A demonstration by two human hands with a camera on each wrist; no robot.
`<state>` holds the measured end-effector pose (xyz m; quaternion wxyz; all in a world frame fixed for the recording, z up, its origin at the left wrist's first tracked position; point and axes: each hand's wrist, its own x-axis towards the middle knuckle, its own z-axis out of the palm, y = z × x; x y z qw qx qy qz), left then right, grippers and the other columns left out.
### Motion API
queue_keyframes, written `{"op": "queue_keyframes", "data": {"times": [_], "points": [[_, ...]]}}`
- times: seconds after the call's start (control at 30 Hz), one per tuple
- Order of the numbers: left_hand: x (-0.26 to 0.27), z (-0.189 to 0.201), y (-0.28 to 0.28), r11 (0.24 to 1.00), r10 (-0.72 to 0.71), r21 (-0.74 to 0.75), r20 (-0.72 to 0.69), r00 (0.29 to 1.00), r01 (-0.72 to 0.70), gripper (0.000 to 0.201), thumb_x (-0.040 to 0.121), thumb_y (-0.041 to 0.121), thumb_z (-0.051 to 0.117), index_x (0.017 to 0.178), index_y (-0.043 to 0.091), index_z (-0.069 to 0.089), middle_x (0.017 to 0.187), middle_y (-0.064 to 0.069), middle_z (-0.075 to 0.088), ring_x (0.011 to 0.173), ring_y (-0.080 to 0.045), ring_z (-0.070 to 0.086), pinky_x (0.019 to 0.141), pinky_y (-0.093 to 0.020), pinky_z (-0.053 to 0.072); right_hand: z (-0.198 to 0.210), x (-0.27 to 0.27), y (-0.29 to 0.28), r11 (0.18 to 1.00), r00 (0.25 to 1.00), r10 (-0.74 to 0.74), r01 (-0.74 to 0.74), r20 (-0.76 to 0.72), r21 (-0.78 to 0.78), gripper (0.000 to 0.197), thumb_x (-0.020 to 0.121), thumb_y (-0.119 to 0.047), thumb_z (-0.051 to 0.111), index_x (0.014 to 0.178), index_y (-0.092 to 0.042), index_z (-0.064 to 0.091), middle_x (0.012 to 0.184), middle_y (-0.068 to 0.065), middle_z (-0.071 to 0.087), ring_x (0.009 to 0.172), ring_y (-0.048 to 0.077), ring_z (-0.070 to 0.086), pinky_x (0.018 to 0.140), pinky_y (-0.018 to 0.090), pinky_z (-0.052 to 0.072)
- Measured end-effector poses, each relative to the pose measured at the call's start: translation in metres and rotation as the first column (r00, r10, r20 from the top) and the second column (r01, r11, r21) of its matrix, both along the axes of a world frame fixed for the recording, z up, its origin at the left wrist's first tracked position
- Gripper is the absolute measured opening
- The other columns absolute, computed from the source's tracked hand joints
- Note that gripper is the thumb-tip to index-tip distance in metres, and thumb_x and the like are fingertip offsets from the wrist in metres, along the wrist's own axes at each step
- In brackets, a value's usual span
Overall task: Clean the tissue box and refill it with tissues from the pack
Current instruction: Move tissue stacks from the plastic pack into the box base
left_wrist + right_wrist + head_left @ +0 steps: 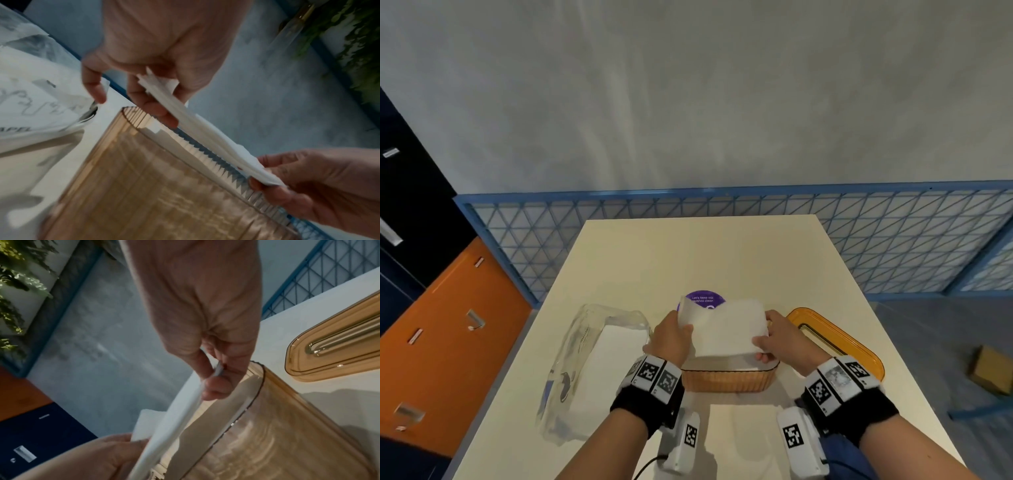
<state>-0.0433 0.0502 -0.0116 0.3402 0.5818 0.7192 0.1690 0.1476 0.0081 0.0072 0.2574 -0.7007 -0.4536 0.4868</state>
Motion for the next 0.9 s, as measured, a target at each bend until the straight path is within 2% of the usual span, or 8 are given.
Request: {"op": "queue_keyframes", "data": {"times": [0.2, 0.33, 0.43, 0.53, 0.6, 0.67, 0.8, 0.9], "points": [[0.007, 0.001, 0.001, 0.989, -0.144, -0.077, -0.281, 0.949, 0.127, 0.023, 0.092, 0.022, 0.047, 0.111, 0.016, 0.058, 0.113, -0.002, 0.064, 0.109, -0.024, 0.056, 0.1, -0.042, 0.03, 0.004, -0.001, -0.003, 0.989, 0.969, 0.11, -0.084, 0.224, -0.122, 0.049, 0.087, 0.0, 0.051, 0.133, -0.005, 0.037, 0.122, 0.014, 0.054, 0.103, 0.026, 0.058, 0.073, 0.029, 0.055], [0.009, 0.001, 0.002, 0.978, -0.205, -0.106, -0.344, 0.916, 0.179, 0.025, 0.091, 0.022, 0.048, 0.114, 0.016, 0.056, 0.114, -0.001, 0.064, 0.109, -0.022, 0.057, 0.1, -0.044, 0.028, 0.01, -0.004, -0.002, 0.98, 0.954, 0.128, -0.08, 0.27, -0.182, 0.044, 0.084, 0.005, 0.051, 0.126, -0.002, 0.039, 0.112, 0.015, 0.054, 0.07, 0.016, 0.055, 0.053, 0.025, 0.052], [0.01, 0.002, 0.002, 0.979, -0.204, -0.068, -0.356, 0.912, 0.193, 0.029, 0.09, 0.021, 0.05, 0.119, 0.018, 0.051, 0.118, -0.001, 0.062, 0.112, -0.021, 0.056, 0.104, -0.045, 0.027, 0.011, -0.008, 0.0, 0.974, 0.917, 0.165, -0.093, 0.363, -0.208, 0.052, 0.082, 0.006, 0.051, 0.13, -0.002, 0.034, 0.108, 0.017, 0.055, 0.071, 0.022, 0.058, 0.052, 0.029, 0.054], [0.009, -0.003, -0.003, 0.972, -0.191, 0.042, -0.425, 0.885, 0.23, 0.045, 0.091, 0.023, 0.053, 0.133, 0.019, 0.038, 0.126, -0.002, 0.051, 0.119, -0.022, 0.049, 0.101, -0.044, 0.034, 0.011, -0.018, -0.007, 0.972, 0.716, 0.234, -0.177, 0.658, -0.153, 0.054, 0.088, -0.002, 0.048, 0.137, -0.005, 0.025, 0.1, 0.01, 0.056, 0.082, 0.024, 0.056, 0.048, 0.025, 0.037], [0.005, -0.003, -0.01, 0.938, -0.177, 0.175, -0.497, 0.849, 0.298, 0.052, 0.091, 0.025, 0.054, 0.137, 0.025, 0.032, 0.131, 0.0, 0.043, 0.121, -0.021, 0.042, 0.096, -0.041, 0.035, 0.011, -0.023, -0.013, 0.961, 0.561, 0.223, -0.264, 0.797, -0.083, 0.06, 0.091, -0.007, 0.048, 0.143, -0.012, 0.021, 0.117, 0.01, 0.05, 0.094, 0.025, 0.056, 0.057, 0.025, 0.037], [0.005, -0.003, -0.016, 0.869, -0.271, 0.226, -0.529, 0.804, 0.441, 0.051, 0.092, 0.025, 0.053, 0.138, 0.032, 0.032, 0.138, 0.003, 0.037, 0.126, -0.02, 0.036, 0.097, -0.04, 0.032, 0.01, -0.025, -0.014, 0.915, 0.513, 0.211, -0.403, 0.832, 0.017, 0.054, 0.093, -0.012, 0.047, 0.143, -0.021, 0.028, 0.13, 0.008, 0.042, 0.111, 0.025, 0.05, 0.073, 0.03, 0.042], [0.009, -0.001, -0.023, 0.72, -0.579, -0.018, -0.567, 0.586, 0.693, 0.045, 0.093, 0.03, 0.05, 0.137, 0.035, 0.041, 0.149, 0.003, 0.027, 0.138, -0.018, 0.027, 0.104, -0.047, 0.027, 0.002, -0.026, -0.006, 0.745, 0.416, 0.434, -0.665, 0.799, -0.058, 0.046, 0.096, -0.022, 0.046, 0.139, -0.036, 0.038, 0.148, 0.0, 0.032, 0.135, 0.02, 0.034, 0.109, 0.048, 0.024], [0.007, 0.0, -0.017, 0.701, -0.645, -0.152, -0.553, 0.528, 0.697, 0.047, 0.095, 0.03, 0.05, 0.139, 0.04, 0.038, 0.147, 0.003, 0.032, 0.138, -0.016, 0.029, 0.106, -0.053, 0.023, -0.006, -0.017, 0.0, 0.719, 0.334, 0.584, -0.635, 0.74, -0.281, 0.061, 0.094, -0.021, 0.052, 0.144, -0.042, 0.023, 0.157, -0.001, 0.018, 0.144, 0.02, 0.021, 0.111, 0.063, 0.006]]}}
